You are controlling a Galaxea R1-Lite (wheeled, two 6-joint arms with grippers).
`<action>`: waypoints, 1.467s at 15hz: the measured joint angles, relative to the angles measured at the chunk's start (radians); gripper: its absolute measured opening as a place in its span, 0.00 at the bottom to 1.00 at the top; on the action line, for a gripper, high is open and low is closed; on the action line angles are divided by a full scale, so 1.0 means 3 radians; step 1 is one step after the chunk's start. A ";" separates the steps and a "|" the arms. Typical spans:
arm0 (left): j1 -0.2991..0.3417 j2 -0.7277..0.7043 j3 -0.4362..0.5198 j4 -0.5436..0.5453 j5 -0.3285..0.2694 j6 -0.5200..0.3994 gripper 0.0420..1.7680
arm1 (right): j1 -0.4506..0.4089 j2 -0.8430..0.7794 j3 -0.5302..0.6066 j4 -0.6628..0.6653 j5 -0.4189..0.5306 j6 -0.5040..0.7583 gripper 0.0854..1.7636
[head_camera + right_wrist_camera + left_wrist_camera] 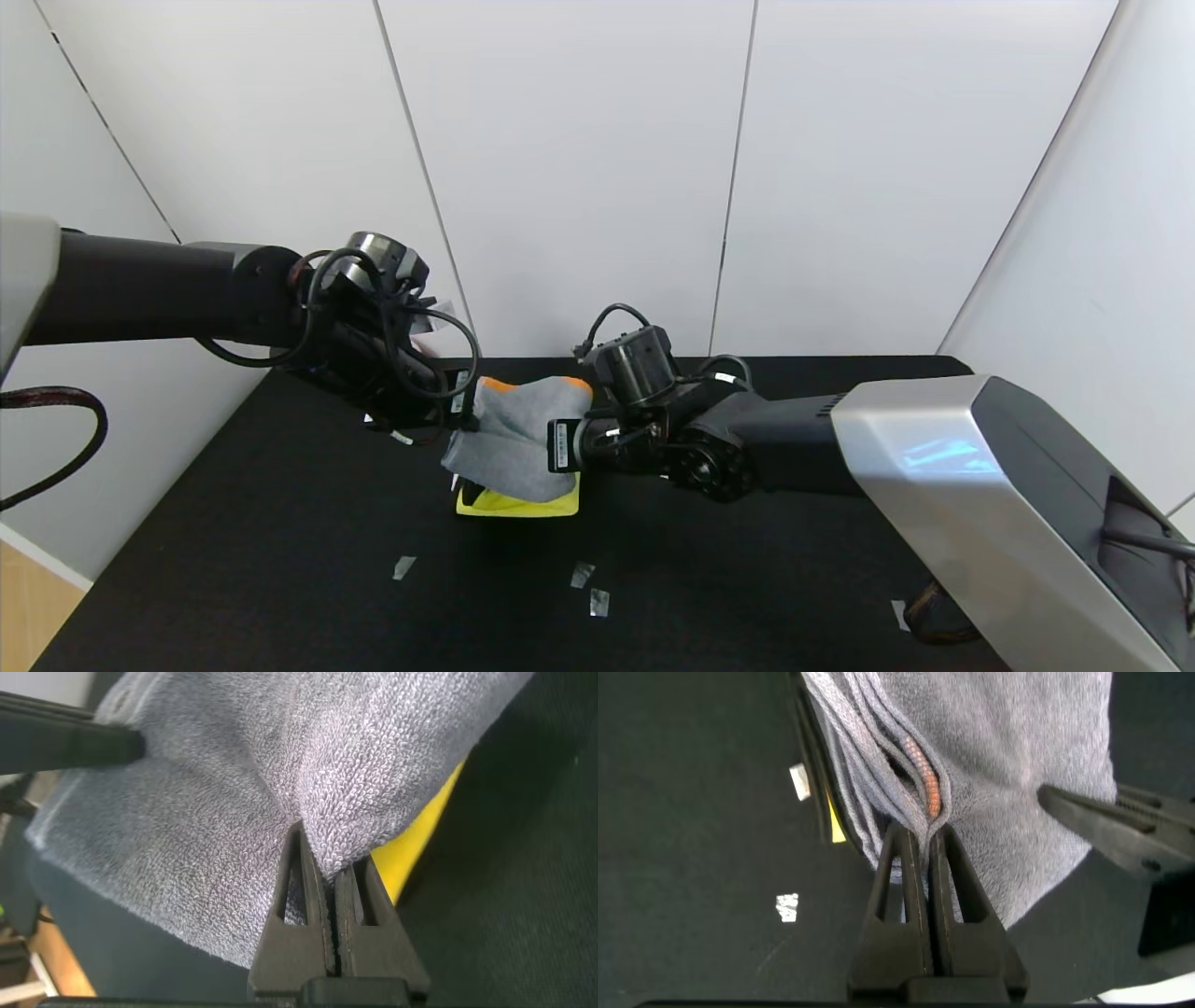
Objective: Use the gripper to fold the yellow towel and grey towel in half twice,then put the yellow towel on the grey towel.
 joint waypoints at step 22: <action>0.0072 -0.0314 0.0055 0.0084 0.0023 0.0099 0.86 | -0.0044 -0.0468 0.0211 0.0703 -0.0143 -0.0382 0.85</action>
